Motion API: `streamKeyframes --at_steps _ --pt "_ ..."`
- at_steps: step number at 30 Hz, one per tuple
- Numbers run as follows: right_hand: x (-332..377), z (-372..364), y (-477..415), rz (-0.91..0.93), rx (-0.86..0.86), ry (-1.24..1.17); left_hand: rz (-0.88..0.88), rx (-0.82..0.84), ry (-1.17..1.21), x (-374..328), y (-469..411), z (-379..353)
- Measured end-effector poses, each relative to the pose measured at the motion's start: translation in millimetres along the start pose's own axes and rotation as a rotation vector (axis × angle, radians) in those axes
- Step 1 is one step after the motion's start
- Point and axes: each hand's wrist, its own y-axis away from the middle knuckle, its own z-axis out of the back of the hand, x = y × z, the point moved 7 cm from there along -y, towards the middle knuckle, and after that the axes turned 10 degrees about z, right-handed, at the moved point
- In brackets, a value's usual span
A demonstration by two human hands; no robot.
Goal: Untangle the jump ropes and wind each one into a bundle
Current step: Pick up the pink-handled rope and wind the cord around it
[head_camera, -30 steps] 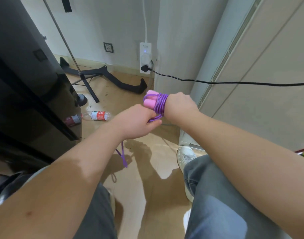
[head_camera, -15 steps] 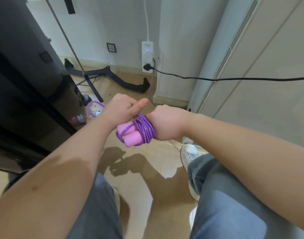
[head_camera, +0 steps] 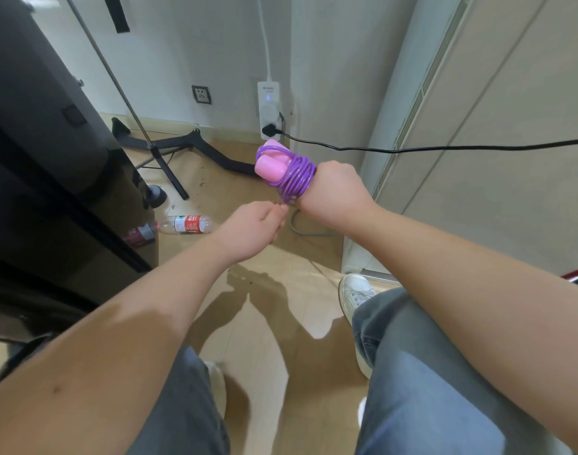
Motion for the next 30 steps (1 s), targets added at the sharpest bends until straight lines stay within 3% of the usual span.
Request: streamKeyframes --at_steps 3,9,14,20,23,27,30 --pt "-6 -7 -3 -0.069 0.032 0.027 -0.090 -0.031 -0.161 -15 5 -2" --pt "-2 -31 8 -0.108 0.278 0.111 -0.316 0.029 -0.612 -24 18 -6" --pt "13 -44 24 0.024 0.468 0.254 -0.515 -0.257 -0.876 -42 26 17" --pt "62 -56 39 0.486 0.600 0.307 -0.392 -0.281 -0.760 -22 8 40" --pt "76 -48 44 0.639 0.517 0.297 -0.263 -0.161 -0.450 -3 1 41" --pt "73 -34 40 0.646 0.416 0.211 -0.101 -0.157 -0.061 9 1 46" --pt "70 -26 38 0.639 0.360 0.177 -0.032 -0.165 0.015 12 -1 46"
